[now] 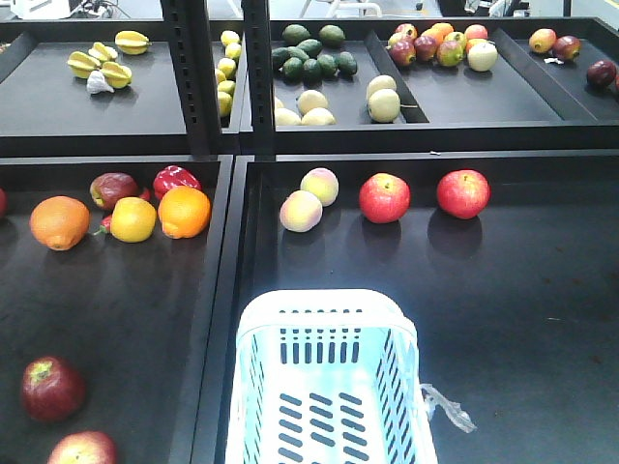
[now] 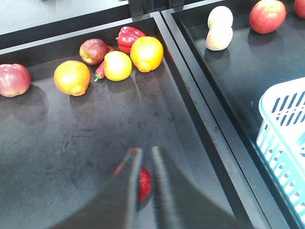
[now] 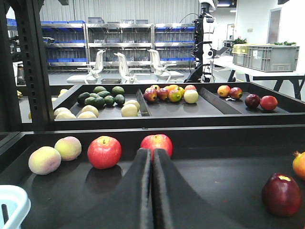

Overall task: Pick three apples into basket with both arms
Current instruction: 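Position the base in front of the light blue basket on the table, then reach the left gripper down and grasp the light blue basket's handle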

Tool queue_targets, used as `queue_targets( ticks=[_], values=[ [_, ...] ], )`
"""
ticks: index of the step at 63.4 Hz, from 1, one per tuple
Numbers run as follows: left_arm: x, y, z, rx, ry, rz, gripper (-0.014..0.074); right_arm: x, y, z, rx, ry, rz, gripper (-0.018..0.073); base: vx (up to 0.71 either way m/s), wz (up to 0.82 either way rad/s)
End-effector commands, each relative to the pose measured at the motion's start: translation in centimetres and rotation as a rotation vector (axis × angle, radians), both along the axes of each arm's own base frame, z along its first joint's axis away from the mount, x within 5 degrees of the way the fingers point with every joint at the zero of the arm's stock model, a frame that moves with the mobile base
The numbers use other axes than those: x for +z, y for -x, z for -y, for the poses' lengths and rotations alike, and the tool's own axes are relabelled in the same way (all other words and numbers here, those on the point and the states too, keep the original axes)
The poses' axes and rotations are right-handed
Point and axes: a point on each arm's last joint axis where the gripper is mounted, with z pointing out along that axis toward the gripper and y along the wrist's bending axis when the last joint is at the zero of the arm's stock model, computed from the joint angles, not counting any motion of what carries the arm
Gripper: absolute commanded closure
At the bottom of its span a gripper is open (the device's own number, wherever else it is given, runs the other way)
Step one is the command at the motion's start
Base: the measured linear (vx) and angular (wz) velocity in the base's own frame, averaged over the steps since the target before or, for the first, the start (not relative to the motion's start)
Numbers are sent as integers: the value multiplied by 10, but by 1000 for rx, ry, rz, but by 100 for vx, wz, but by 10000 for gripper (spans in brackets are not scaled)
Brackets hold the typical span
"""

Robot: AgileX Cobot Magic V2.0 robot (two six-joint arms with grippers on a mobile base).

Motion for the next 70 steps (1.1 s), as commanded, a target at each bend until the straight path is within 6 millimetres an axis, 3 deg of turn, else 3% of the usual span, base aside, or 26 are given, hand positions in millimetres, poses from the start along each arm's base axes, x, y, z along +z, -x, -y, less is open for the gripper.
queue_targets(
  ticks=[1, 18, 24, 34, 45, 70],
  values=[
    [14, -3, 1, -4, 18, 78, 389, 2, 1, 0, -4, 13, 69, 568, 0, 0],
    [17, -5, 0, 4, 12, 114, -41, 2, 1, 0, -4, 13, 69, 568, 0, 0],
    [19, -8, 0, 7, 15, 148, -125, 2, 1, 0, -4, 13, 69, 568, 0, 0],
    [15, -20, 10, -136, -41, 130, -120, 2, 1, 0, -4, 13, 69, 568, 0, 0],
    [11, -43, 37, -431, -107, 153, -76, 2, 1, 0, -4, 13, 69, 568, 0, 0],
    [19, -102, 107, -776, -175, 109, -41, 2, 1, 0, -4, 13, 69, 568, 0, 0]
  ],
)
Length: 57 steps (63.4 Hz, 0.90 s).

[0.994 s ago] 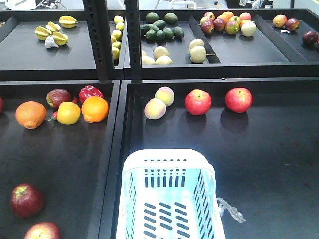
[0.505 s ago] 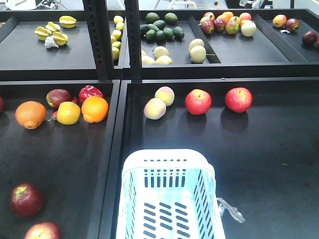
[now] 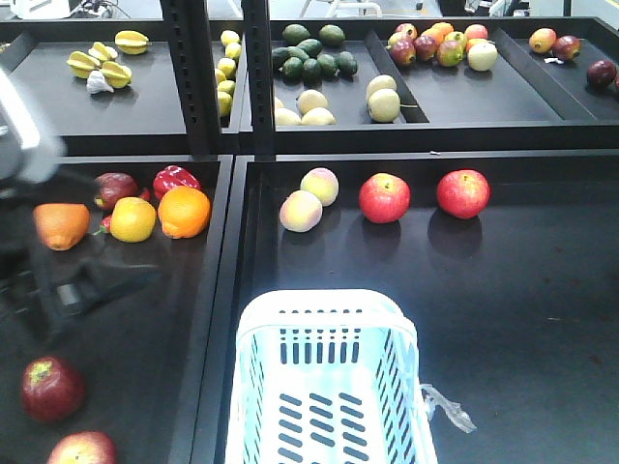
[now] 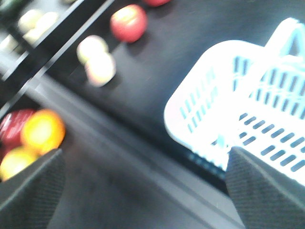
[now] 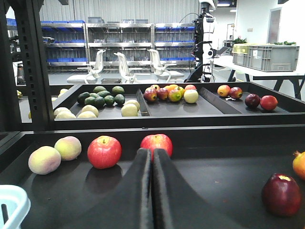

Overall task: Pick three apples into basket with both arms
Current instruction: 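Reach the left gripper down and grasp the light blue basket's handle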

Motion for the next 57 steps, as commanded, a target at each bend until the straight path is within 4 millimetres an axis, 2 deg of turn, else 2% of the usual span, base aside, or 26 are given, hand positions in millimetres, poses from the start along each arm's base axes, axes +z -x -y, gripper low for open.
queue_targets(
  ticks=[1, 8, 26, 37, 46, 57],
  values=[
    [14, -12, 21, -51, 43, 55, -41, 2, 1, 0, -4, 13, 69, 568, 0, 0],
    [7, -20, 43, -135, -25, 41, -36, 2, 1, 0, -4, 13, 69, 568, 0, 0],
    [-29, -35, 106, -312, -175, 26, -32, 2, 1, 0, -4, 13, 69, 568, 0, 0],
    [-44, -41, 135, -384, -238, 23, -31, 2, 1, 0, -4, 13, 69, 568, 0, 0],
    [-55, -47, 152, -415, -259, 5, -31, 2, 1, 0, -4, 13, 69, 568, 0, 0],
    [-72, -59, 162, -431, -330, 2, -27, 2, 1, 0, -4, 13, 69, 568, 0, 0]
  ],
)
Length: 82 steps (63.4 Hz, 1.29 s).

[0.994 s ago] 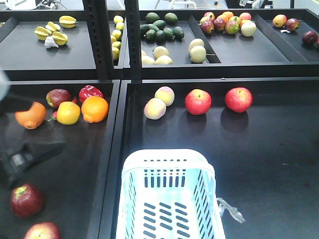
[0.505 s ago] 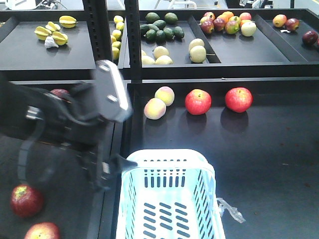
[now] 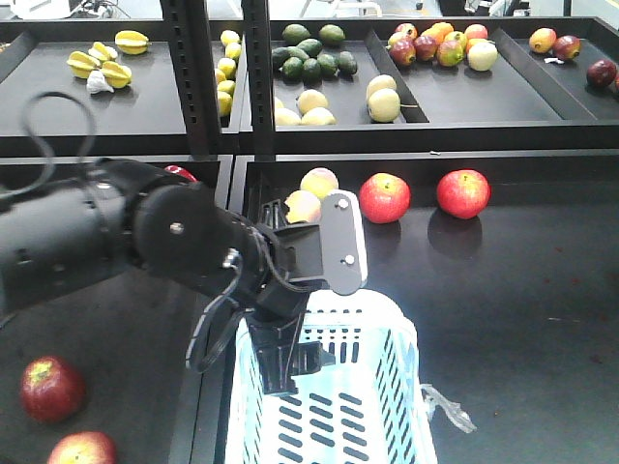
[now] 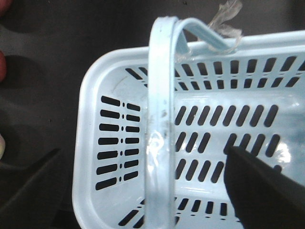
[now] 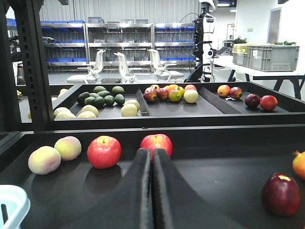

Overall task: Pick three apples into basket with both arms
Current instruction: 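Reach the left gripper down and grasp the light blue basket's handle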

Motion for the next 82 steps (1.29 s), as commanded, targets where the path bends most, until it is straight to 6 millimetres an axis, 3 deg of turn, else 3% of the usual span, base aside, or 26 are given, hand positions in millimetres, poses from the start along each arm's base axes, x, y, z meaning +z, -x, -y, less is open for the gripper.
queue_targets(
  ticks=[1, 21, 41, 51, 71, 82],
  values=[
    [16, -5, 6, -7, 39, 86, -27, 2, 1, 0, -4, 13, 69, 568, 0, 0],
    [-8, -14, 13, -18, -25, 63, -11, 2, 1, 0, -4, 13, 69, 568, 0, 0],
    [-15, -17, 14, -21, -52, 67, 43, 2, 1, 0, -4, 13, 69, 568, 0, 0],
    [-14, -18, 15, -17, -38, 83, 157, 2, 1, 0, -4, 13, 69, 568, 0, 0],
    [-13, -19, 15, -16, -34, 86, 603, 2, 1, 0, -4, 13, 69, 568, 0, 0],
    [-13, -18, 15, -14, -37, 80, 604, 2, 1, 0, -4, 13, 69, 568, 0, 0]
  ],
)
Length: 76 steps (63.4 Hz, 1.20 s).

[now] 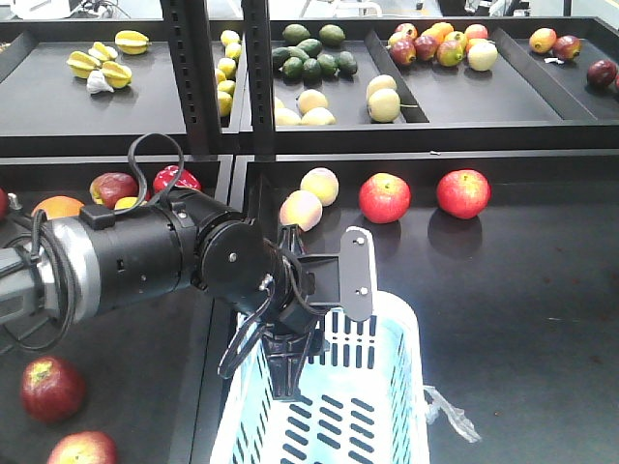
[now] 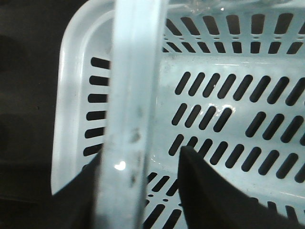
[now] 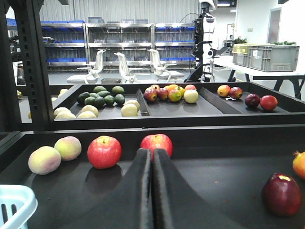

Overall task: Pick three apples into basket with both arms
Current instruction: 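Reach the left gripper down and grasp the light blue basket's handle, then lift the light blue basket off the table with the left gripper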

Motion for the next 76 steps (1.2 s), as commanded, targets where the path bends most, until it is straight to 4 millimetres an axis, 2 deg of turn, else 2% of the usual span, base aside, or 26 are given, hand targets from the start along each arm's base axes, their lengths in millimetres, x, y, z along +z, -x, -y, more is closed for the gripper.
queue_targets(
  ticks=[1, 15, 37, 55, 63, 76],
  values=[
    [29, 1, 2, 2, 75, 69, 604, 2, 1, 0, -4, 13, 69, 568, 0, 0],
    [42, 5, -2, 7, 98, 88, 604, 2, 1, 0, -4, 13, 69, 568, 0, 0],
    [92, 26, -24, -6, 145, 184, 604, 2, 1, 0, -4, 13, 69, 568, 0, 0],
    [145, 48, -59, 106, 211, 316, 604, 2, 1, 0, -4, 13, 69, 568, 0, 0],
    [171, 60, -81, 191, 255, 400, 604, 2, 1, 0, -4, 13, 69, 568, 0, 0],
    [201, 78, -115, 340, 292, 515, 604, 2, 1, 0, -4, 13, 69, 568, 0, 0]
  ],
)
